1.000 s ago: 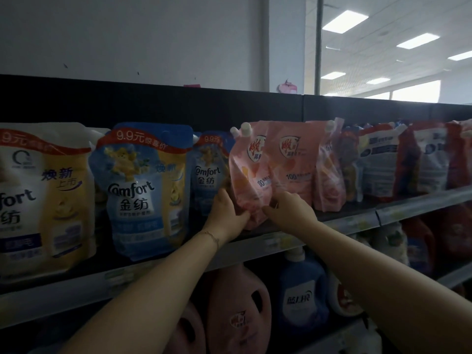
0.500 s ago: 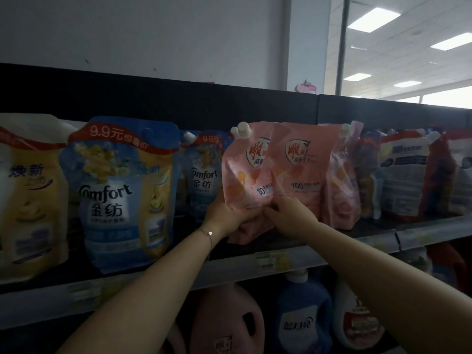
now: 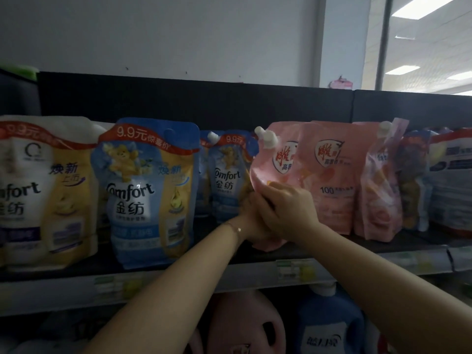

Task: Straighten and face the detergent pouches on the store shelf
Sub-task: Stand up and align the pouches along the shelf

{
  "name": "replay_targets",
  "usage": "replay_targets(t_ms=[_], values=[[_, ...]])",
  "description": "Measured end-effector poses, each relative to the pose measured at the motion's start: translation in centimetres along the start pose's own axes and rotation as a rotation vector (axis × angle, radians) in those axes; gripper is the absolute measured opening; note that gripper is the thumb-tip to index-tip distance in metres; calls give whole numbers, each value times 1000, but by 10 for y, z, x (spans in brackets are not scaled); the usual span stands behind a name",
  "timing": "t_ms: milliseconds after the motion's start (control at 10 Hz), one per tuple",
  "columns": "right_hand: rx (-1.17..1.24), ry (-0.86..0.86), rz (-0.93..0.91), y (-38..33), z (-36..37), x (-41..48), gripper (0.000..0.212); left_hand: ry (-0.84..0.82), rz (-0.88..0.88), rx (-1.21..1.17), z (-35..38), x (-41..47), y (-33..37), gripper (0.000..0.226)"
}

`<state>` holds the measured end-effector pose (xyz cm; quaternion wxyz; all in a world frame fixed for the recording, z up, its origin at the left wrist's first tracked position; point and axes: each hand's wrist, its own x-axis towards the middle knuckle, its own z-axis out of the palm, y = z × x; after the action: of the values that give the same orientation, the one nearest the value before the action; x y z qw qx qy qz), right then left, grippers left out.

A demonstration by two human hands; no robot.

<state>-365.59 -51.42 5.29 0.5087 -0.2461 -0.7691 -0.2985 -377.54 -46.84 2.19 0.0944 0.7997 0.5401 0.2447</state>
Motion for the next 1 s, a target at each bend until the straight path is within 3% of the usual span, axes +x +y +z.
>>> replay_targets(t_ms=[100,200,300,400,600,800,1000], values=[[-4,-57,75,-2,8,3,31,-218,-133,71,-40,-39,38,88],[-81,-119,124,-1,17,8,37,-333,-149,44,-52,-41,38,56],[-195,-153,127,4,23,11,13,-304,-159,148,-61,-34,30,70],[-247,-277,226,14,24,18,20,-213,-231,3,-74,-26,15,71],[-349,-389,302,27,17,25,25,-125,-409,-157,-82,-22,14,107],[-326,-490,247,14,14,23,33,-145,-357,264,-77,-21,22,122],[-327,-589,208,12,13,21,40,-188,-439,583,-75,-16,22,141]])
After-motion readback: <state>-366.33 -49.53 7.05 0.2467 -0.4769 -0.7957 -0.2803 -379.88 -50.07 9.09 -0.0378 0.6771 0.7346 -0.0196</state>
